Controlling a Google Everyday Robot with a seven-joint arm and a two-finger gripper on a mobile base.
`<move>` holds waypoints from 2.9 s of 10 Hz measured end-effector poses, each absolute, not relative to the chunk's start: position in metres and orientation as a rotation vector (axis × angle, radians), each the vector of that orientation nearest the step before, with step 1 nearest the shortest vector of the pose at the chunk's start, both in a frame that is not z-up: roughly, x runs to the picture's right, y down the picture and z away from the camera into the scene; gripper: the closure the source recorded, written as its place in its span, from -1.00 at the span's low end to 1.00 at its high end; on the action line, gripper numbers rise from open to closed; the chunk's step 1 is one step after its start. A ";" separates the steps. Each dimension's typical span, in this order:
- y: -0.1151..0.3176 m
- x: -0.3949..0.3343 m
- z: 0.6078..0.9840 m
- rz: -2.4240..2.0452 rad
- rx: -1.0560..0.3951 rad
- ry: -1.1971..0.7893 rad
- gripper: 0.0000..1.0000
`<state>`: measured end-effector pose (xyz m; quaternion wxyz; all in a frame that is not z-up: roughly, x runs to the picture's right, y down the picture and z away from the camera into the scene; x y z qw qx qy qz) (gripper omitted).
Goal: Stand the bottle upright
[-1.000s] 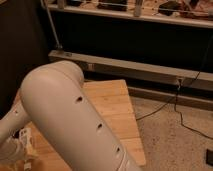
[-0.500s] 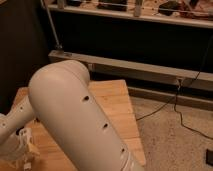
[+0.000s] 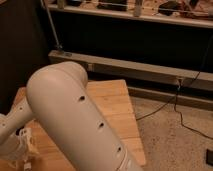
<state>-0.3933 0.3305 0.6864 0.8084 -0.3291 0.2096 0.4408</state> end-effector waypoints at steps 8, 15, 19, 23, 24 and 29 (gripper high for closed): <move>0.343 -0.404 0.691 0.924 -0.711 0.453 -0.30; 0.358 -0.406 0.691 0.909 -0.712 0.483 -0.30; 0.359 -0.405 0.692 0.924 -0.716 0.490 -0.11; 0.356 -0.403 0.693 0.936 -0.719 0.488 -0.10; 0.356 -0.402 0.693 0.937 -0.720 0.488 -0.10; 0.357 -0.402 0.693 0.929 -0.723 0.491 0.44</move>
